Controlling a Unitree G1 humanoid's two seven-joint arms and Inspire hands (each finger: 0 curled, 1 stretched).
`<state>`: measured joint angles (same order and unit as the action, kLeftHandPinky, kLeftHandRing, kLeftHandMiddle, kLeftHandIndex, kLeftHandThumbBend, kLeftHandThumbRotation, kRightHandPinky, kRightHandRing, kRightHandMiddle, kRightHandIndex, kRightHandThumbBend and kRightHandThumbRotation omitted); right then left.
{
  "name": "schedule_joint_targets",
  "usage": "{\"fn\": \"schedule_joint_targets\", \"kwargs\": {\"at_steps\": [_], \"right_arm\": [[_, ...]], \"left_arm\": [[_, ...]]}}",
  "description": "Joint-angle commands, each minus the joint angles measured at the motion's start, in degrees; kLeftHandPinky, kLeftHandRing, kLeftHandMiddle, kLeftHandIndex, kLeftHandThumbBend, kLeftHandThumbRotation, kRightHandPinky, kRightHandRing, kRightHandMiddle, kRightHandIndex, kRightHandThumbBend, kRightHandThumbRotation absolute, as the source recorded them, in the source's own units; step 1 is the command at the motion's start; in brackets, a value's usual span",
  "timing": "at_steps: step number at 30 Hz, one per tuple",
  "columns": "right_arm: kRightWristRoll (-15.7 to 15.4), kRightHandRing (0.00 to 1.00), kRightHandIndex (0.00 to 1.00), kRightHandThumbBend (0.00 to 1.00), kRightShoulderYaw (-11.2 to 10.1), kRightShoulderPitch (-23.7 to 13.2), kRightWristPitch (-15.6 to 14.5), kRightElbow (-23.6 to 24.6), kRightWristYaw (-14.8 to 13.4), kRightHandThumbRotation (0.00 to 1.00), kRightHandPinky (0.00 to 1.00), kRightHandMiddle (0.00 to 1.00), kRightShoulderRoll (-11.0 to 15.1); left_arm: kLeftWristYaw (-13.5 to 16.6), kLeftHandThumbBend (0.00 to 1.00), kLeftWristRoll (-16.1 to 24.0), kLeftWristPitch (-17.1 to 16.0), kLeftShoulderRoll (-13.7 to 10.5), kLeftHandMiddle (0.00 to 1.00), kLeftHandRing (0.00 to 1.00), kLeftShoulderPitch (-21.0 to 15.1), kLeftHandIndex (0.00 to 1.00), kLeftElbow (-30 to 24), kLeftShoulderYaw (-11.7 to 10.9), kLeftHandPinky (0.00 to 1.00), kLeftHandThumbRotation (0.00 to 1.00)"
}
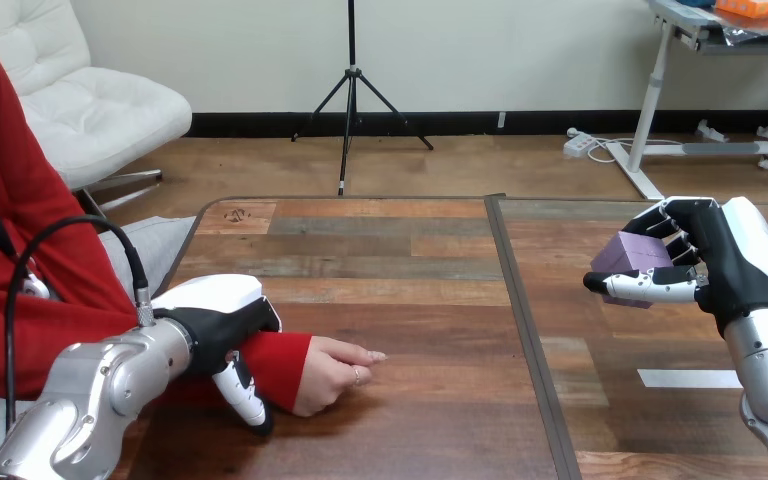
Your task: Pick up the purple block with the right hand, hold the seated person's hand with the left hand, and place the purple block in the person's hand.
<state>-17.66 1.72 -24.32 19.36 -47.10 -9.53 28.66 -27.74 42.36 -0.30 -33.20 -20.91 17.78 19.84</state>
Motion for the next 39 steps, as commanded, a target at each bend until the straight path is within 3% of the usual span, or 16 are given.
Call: {"fn": "schedule_joint_targets", "kwargs": {"at_steps": [1,16,34,39], "right_arm": [[0.76,0.41,0.46,0.81,-1.07,-3.17,1.38,2.58,-0.67,0.0,0.38,0.46,0.22],[0.52,0.42,0.47,0.8,-0.6,-4.08,-0.19,3.02,0.29,0.0,0.39,0.46,-0.13],[0.34,0.42,0.48,0.79,-0.06,-5.74,-2.12,3.73,0.68,0.0,0.39,0.46,-1.88],[0.18,0.42,0.48,0.79,0.18,-6.91,-2.26,3.66,0.25,0.0,0.41,0.46,-3.38]], "left_arm": [[0.76,0.71,-0.85,0.63,0.38,0.32,0.21,-2.24,0.44,0.36,-0.32,0.16,0.0],[1.38,0.7,-3.68,-0.14,-0.02,0.33,0.22,-2.09,0.43,-0.96,-1.78,0.17,0.0],[3.35,0.68,-10.95,-1.46,-0.01,0.36,0.27,-1.01,0.39,-5.41,-6.46,0.22,0.0],[3.47,0.67,-13.32,-1.18,0.19,0.36,0.28,-0.94,0.38,-8.44,-8.35,0.23,0.0]]}}
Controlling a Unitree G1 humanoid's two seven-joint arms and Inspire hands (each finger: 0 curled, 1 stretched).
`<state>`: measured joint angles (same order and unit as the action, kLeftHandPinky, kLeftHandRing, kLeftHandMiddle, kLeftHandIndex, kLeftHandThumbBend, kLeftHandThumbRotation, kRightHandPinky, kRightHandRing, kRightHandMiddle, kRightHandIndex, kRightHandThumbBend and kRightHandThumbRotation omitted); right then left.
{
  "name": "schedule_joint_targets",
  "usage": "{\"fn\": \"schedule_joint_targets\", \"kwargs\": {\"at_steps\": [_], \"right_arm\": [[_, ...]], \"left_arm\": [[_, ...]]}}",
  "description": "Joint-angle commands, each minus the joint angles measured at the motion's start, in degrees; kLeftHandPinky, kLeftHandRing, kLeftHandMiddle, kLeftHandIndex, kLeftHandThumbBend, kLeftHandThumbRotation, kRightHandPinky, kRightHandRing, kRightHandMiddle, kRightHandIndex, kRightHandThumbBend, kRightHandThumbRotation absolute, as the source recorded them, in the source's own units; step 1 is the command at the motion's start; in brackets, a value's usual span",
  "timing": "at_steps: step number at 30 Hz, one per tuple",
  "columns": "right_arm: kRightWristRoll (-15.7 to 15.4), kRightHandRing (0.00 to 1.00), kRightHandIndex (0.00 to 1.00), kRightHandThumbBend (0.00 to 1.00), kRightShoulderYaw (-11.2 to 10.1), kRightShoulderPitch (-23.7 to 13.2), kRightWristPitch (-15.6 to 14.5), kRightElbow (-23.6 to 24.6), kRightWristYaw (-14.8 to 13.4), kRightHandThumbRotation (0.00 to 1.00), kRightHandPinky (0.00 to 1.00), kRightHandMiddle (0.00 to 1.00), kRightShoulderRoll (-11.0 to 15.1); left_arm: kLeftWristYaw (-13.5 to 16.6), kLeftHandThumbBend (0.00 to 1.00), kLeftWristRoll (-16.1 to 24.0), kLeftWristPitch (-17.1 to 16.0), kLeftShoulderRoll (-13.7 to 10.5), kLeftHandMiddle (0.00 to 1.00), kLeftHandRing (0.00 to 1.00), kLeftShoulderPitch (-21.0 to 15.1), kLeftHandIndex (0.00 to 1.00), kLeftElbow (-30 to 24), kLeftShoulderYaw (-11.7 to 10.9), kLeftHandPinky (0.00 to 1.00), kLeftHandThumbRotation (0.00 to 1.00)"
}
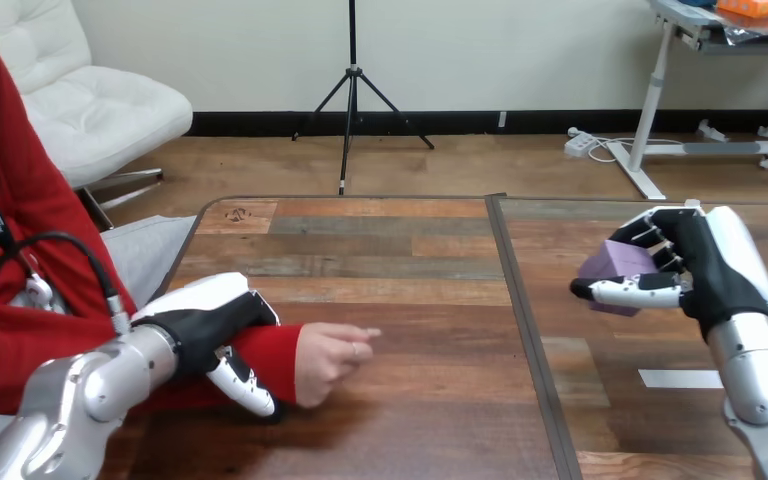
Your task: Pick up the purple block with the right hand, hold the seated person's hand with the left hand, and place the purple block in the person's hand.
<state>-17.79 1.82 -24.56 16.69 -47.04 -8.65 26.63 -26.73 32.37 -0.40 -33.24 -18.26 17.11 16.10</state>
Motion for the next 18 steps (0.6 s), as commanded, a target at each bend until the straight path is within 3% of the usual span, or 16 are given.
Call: {"fn": "schedule_joint_targets", "kwargs": {"at_steps": [1,11,18], "right_arm": [[0.24,0.42,0.48,0.78,0.15,-6.81,0.5,3.52,-0.64,0.0,0.41,0.46,-1.44],[-0.11,0.42,0.47,0.78,0.64,-8.43,0.79,3.26,-0.52,0.0,0.41,0.46,-2.95],[-2.04,0.41,0.47,0.79,1.72,-9.75,-0.65,3.57,-1.83,0.0,0.39,0.45,-3.72]], "left_arm": [[2.5,0.66,-3.47,-1.03,0.22,0.36,0.28,-3.57,0.38,-8.09,-4.73,0.23,0.0],[3.05,0.64,-5.03,-1.49,0.6,0.38,0.29,-3.41,0.38,-11.44,-6.28,0.24,0.0],[2.85,0.63,-5.92,-0.43,1.27,0.38,0.29,-3.5,0.38,-14.18,-7.27,0.23,0.0]]}}
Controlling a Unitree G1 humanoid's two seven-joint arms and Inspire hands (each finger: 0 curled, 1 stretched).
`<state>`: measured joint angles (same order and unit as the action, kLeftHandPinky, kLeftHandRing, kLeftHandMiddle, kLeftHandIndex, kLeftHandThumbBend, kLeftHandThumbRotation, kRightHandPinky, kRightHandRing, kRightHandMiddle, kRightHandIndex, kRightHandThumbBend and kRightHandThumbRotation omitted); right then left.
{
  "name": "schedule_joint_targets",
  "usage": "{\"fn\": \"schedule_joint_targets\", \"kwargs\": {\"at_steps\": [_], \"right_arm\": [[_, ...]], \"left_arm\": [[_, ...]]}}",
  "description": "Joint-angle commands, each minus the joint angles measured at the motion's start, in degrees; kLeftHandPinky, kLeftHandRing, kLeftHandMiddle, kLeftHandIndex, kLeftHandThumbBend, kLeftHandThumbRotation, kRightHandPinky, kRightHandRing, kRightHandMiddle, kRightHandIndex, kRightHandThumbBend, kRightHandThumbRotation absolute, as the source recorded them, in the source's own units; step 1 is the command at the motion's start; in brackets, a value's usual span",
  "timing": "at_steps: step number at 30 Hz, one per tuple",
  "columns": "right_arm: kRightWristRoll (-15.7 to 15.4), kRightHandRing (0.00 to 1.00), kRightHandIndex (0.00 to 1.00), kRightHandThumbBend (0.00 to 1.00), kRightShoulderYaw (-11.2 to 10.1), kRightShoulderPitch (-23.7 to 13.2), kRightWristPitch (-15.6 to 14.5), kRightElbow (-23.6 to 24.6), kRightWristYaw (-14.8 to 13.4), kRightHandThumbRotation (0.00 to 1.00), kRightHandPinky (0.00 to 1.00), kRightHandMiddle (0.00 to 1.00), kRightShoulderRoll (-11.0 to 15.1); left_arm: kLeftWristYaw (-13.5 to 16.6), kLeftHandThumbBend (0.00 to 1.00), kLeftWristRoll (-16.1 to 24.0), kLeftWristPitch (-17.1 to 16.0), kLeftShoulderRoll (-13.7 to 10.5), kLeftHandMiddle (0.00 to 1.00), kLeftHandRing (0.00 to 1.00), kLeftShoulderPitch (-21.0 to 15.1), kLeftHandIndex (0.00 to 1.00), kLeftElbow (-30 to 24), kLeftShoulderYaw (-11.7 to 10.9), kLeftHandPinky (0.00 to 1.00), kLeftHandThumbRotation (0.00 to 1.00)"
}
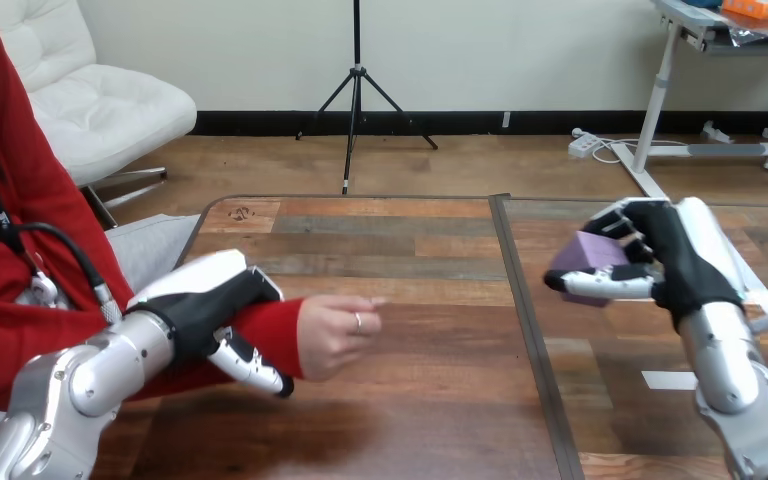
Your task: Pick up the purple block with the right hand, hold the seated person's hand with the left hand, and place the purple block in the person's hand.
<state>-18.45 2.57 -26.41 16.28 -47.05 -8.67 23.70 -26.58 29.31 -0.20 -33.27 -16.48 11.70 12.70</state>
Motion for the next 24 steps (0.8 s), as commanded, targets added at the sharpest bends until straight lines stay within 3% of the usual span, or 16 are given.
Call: {"fn": "schedule_joint_targets", "kwargs": {"at_steps": [1,11,17,24], "right_arm": [[-1.78,0.4,0.47,0.8,1.17,-8.05,-0.35,3.61,-2.09,0.0,0.38,0.45,-0.85],[-0.93,0.37,0.46,0.81,1.29,-9.63,0.87,3.25,-0.59,0.0,0.34,0.44,-2.53],[-0.87,0.37,0.46,0.8,1.81,-10.23,-0.78,4.53,0.45,0.0,0.34,0.44,-3.46],[-1.22,0.34,0.46,0.78,2.41,-10.58,-0.92,5.85,1.01,0.0,0.31,0.44,-4.77]], "left_arm": [[2.77,0.63,-2.81,-0.55,1.35,0.38,0.29,-5.29,0.38,-9.11,-3.94,0.23,0.0],[3.55,0.63,-1.98,1.57,2.49,0.38,0.29,-5.76,0.38,-12.77,-4.29,0.22,0.0],[4.96,0.64,-3.19,-0.94,3.1,0.37,0.28,-6.38,0.38,-12.48,-4.59,0.21,0.0],[4.93,0.63,-3.23,-0.15,3.48,0.36,0.27,-7.44,0.37,-13.6,-4.36,0.2,0.0]]}}
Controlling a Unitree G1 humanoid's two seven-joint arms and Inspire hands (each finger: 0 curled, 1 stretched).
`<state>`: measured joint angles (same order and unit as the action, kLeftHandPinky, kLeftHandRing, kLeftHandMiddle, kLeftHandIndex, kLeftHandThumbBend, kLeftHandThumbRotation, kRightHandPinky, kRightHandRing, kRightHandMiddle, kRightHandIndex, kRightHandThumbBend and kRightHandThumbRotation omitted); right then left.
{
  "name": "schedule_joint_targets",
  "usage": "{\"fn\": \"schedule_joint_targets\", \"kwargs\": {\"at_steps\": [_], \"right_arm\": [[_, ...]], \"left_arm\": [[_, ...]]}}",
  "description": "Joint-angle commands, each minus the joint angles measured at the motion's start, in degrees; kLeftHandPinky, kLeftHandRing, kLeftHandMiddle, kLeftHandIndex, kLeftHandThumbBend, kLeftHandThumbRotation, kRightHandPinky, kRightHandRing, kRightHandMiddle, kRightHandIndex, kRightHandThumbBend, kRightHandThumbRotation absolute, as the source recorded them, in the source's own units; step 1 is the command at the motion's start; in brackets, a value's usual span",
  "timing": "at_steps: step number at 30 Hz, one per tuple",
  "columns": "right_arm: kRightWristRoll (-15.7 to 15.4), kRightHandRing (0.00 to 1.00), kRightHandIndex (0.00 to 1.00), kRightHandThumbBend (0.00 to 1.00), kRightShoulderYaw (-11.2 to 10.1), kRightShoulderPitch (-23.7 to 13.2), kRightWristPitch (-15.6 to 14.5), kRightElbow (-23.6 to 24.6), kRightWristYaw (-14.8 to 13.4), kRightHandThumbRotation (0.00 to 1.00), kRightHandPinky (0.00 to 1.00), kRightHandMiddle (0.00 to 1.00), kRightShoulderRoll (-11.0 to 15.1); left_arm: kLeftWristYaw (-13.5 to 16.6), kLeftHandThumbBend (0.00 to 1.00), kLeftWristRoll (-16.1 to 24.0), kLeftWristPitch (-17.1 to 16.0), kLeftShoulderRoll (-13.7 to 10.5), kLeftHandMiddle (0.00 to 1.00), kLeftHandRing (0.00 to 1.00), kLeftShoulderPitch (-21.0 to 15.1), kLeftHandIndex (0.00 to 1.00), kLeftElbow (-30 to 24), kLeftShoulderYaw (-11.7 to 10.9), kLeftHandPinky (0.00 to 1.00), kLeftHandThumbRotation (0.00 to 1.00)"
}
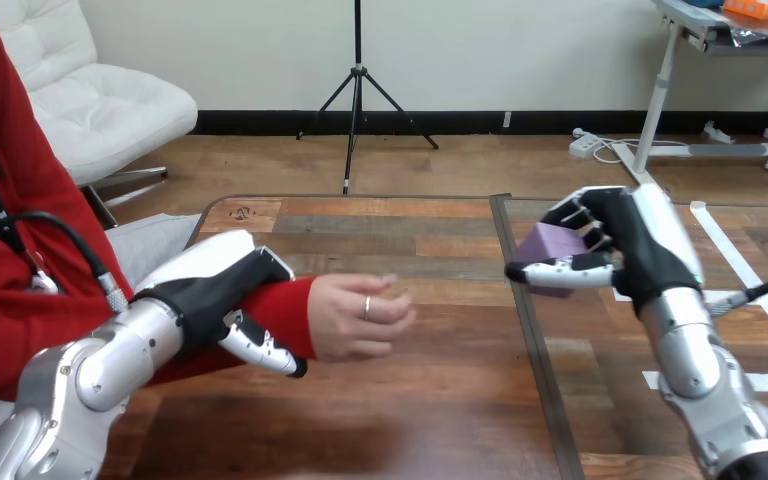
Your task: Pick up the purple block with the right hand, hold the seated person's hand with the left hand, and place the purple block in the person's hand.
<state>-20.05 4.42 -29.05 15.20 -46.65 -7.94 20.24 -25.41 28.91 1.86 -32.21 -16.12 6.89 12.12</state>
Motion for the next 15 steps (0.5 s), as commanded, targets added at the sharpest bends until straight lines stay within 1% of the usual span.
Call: {"fn": "schedule_joint_targets", "kwargs": {"at_steps": [1,5,11,15], "right_arm": [[0.4,0.34,0.46,0.78,0.6,-8.0,0.15,5.56,0.45,0.0,0.31,0.44,-1.48],[-0.18,0.35,0.46,0.78,1.05,-8.06,0.3,6.31,0.45,0.0,0.32,0.44,-2.0],[-0.13,0.35,0.45,0.79,1.46,-8.12,-0.87,8.11,1.55,0.0,0.31,0.44,-3.19],[-0.6,0.35,0.45,0.8,2.09,-8.01,-1.25,9.59,1.93,0.0,0.32,0.44,-3.83]], "left_arm": [[3.62,0.62,-2.83,-2.05,2.4,0.36,0.27,-7.93,0.37,-8.98,-3.75,0.2,0.0],[3.26,0.63,-3.28,-1.64,2.68,0.37,0.27,-8.42,0.37,-9.3,-3.84,0.2,0.0],[3.1,0.65,-2.78,-1.27,3.09,0.37,0.28,-9.32,0.38,-9.66,-3.6,0.21,0.0],[3.81,0.65,-3.1,-2.12,3.73,0.37,0.28,-9.77,0.37,-8.89,-3.6,0.21,0.0]]}}
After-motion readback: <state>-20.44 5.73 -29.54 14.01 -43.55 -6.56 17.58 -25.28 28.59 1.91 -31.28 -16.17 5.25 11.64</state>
